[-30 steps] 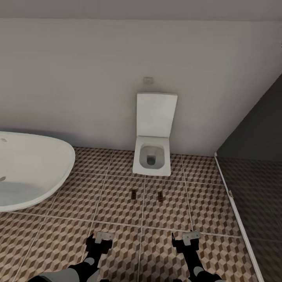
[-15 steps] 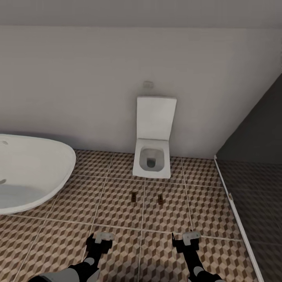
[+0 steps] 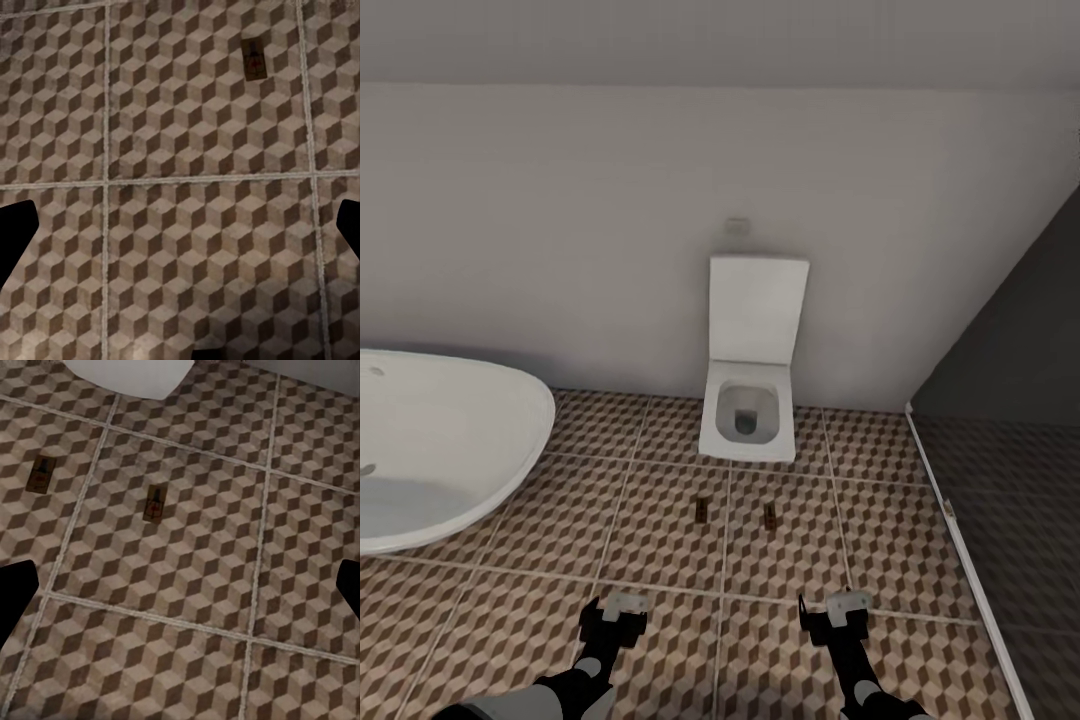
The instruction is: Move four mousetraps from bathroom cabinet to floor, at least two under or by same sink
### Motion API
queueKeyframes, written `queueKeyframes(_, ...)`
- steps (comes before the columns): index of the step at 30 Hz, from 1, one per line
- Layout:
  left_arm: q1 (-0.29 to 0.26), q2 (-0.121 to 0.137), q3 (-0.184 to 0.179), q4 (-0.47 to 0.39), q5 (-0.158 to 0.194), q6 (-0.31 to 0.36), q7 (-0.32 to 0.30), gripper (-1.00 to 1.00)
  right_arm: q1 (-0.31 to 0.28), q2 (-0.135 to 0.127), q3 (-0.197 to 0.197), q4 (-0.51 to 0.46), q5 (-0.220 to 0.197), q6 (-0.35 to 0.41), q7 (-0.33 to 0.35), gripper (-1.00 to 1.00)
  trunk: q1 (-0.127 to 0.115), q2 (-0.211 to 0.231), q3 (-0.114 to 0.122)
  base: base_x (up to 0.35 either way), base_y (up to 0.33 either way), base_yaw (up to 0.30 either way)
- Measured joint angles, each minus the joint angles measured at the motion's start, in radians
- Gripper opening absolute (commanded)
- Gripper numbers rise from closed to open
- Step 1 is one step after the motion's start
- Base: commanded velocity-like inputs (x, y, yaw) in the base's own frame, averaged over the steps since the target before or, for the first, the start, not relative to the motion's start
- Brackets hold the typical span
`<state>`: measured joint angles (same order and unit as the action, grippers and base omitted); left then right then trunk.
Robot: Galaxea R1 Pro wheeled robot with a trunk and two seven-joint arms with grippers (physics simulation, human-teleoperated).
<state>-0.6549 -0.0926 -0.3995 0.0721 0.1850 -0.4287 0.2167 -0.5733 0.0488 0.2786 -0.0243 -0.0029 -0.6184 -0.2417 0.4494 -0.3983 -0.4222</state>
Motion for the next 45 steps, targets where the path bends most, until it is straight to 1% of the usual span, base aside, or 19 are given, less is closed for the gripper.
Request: queueKeyframes(45,0.0,0.0,0.0,0.0,0.0,0.001,0.0,1.0,0.0,0.0,0.0,0.0,0.0,0.0,0.0,1.0,0.0,0.0,0.073,0.0,0.0,0.0)
